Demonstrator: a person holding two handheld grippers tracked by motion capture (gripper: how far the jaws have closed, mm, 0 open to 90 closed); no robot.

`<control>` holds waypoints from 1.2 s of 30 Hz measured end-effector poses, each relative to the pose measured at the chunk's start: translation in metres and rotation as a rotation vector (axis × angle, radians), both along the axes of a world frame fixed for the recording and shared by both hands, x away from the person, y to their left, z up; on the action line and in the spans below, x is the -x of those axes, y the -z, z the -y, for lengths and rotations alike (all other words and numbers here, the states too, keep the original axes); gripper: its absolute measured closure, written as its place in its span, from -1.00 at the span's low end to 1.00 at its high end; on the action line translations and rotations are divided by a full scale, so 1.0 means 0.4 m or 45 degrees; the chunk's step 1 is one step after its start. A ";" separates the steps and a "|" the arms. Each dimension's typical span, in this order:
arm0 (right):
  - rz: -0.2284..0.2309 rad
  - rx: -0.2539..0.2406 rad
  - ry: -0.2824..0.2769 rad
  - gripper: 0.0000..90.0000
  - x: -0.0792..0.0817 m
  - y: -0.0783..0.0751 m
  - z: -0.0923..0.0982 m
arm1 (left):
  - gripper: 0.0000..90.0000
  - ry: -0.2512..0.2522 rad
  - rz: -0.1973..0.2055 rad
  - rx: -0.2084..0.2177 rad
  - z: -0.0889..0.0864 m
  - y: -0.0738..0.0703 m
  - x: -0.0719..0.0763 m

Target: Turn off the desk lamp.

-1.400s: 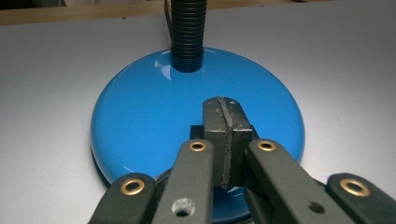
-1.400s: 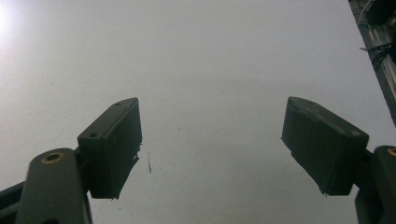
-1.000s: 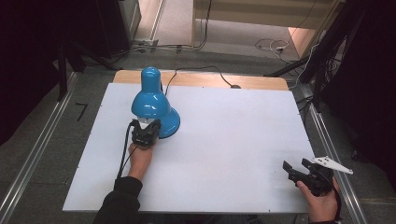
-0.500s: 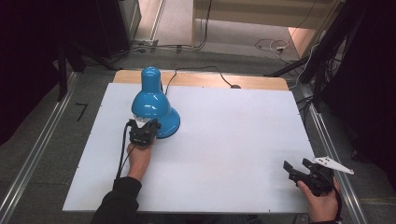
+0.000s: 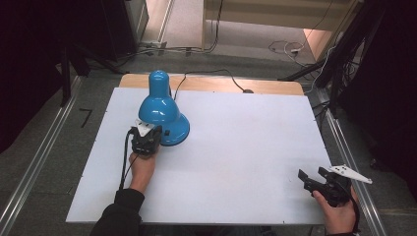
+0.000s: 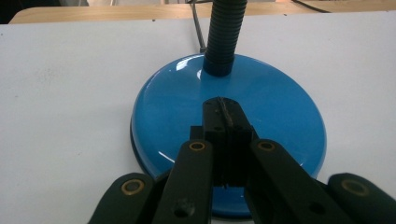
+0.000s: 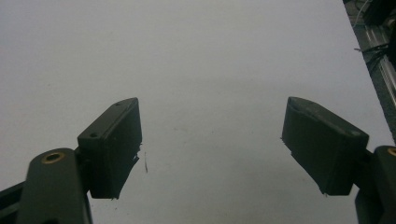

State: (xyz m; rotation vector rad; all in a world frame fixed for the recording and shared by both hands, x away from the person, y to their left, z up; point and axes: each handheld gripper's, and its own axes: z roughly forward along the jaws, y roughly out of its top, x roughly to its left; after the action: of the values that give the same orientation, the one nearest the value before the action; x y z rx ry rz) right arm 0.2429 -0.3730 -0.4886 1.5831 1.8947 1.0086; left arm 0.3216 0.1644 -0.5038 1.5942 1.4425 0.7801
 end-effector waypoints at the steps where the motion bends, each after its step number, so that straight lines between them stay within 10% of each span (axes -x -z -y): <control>1: -0.001 0.001 0.001 -0.58 0.000 0.000 0.000 | 1.00 0.003 -0.001 0.008 -0.003 0.000 0.003; 18: -0.010 0.006 -0.001 -0.58 -0.001 0.003 -0.006 | 0.08 0.043 0.006 0.055 -0.037 -0.016 0.052; 36: -0.007 0.002 0.002 -0.58 0.001 0.001 -0.004 | -0.07 0.025 0.002 0.072 -0.070 -0.016 0.076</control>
State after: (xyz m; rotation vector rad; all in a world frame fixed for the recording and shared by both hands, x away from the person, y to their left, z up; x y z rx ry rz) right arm 0.2425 -0.3715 -0.4891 1.5884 1.8972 1.0029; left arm 0.2912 0.1926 -0.4973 1.5620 1.4333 0.7231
